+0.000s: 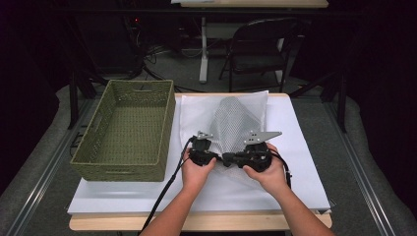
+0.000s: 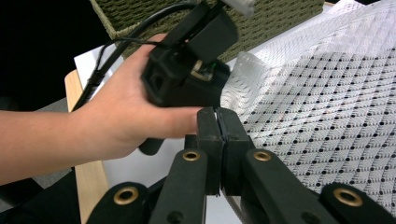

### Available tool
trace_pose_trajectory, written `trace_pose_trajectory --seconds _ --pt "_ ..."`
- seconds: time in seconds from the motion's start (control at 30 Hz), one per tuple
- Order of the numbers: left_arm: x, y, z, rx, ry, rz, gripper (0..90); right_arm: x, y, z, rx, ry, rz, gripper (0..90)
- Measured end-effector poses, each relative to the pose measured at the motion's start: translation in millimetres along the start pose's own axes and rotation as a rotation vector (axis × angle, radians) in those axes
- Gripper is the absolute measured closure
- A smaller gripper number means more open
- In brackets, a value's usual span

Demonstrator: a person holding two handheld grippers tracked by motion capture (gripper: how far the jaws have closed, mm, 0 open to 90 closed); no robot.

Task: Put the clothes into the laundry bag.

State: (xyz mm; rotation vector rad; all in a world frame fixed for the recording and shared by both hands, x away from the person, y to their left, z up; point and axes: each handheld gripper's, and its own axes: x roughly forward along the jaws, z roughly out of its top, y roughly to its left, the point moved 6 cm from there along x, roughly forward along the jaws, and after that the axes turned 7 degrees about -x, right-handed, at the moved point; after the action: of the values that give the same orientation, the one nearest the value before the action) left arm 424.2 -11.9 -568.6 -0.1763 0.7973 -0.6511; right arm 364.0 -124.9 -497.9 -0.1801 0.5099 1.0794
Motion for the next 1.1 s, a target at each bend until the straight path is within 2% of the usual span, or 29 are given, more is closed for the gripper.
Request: trace_pose_trajectory --seconds 0.2,0.3,0.4,0.53,0.6,0.8,0.9,1.0,1.1 --pt "5.8 7.5 8.1 -0.025 -0.021 0.017 80.2 -4.3 -1.3 -0.5 0.004 -0.005 -0.011 89.2" --pt "10.3 8.1 9.4 -0.021 -0.026 0.026 79.9 -5.4 -2.4 -1.4 0.007 -0.006 -0.017 89.1" --pt "14.3 9.7 7.8 -0.011 -0.009 0.035 78.6 -6.4 -4.7 -2.3 0.011 -0.007 -0.027 89.1" --pt "10.3 9.9 6.3 -0.003 -0.018 0.035 70.5 -7.6 -9.2 -3.9 0.019 -0.01 -0.041 89.1" --pt "6.8 10.3 4.6 -0.01 -0.016 0.018 65.2 -8.5 -10.6 -3.7 0.019 -0.014 -0.047 89.1" --pt "-4.1 7.5 -2.3 0.0 0.011 0.0 58.1 -10.3 -13.6 -3.8 0.018 -0.014 -0.065 89.0" --pt "-8.6 4.0 -7.3 0.02 0.02 -0.01 53.8 -11.3 -15.1 -3.8 0.02 -0.018 -0.07 89.0" --pt "-10.0 2.6 -11.4 0.031 0.025 -0.004 51.1 -11.8 -16.1 -4.1 0.022 -0.015 -0.071 89.0" --pt "-7.1 3.9 -15.7 0.021 0.045 -0.004 49.1 -12.6 -17.5 -3.9 0.021 -0.017 -0.08 89.0"
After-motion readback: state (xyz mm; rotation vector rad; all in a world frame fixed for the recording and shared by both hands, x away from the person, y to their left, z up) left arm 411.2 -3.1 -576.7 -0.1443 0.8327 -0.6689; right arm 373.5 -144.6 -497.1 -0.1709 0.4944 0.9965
